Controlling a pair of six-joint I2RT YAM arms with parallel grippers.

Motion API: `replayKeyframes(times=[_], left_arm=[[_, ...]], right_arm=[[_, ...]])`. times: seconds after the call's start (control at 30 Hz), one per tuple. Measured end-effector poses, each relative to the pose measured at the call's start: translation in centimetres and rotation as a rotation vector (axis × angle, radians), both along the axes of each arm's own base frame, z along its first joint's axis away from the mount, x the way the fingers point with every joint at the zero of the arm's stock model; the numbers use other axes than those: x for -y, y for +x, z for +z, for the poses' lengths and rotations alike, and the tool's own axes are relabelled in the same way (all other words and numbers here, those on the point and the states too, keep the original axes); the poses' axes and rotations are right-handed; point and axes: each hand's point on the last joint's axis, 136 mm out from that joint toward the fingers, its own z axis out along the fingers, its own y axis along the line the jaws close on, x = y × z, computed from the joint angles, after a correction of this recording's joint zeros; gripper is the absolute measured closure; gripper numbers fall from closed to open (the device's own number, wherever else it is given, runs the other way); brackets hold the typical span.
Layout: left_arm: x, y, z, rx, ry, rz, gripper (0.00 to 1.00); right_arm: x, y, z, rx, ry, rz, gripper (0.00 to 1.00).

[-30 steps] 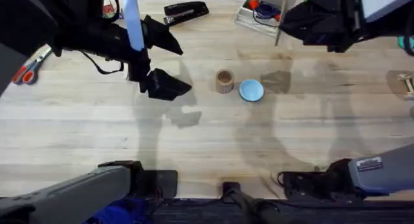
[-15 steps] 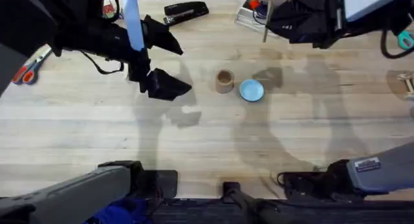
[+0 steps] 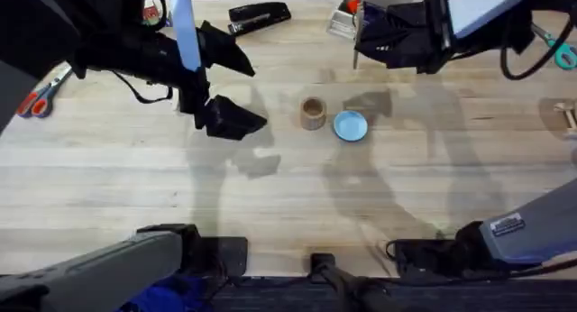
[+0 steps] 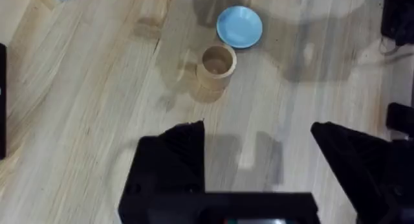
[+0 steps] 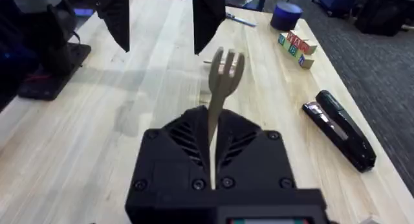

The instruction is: Pick up a utensil and set it on the pink plate, then put the other utensil in the container.

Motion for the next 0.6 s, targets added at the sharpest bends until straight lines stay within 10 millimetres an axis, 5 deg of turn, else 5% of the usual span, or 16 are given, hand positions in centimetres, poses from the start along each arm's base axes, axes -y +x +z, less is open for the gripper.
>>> replayKeyframes(times=[0.6], left_arm=[[0.0, 0.0, 0.0, 0.000, 0.000, 0.000, 0.006]], right_arm=[[-1.5, 1.0, -1.4, -0.016, 0.000, 0.033, 0.968]])
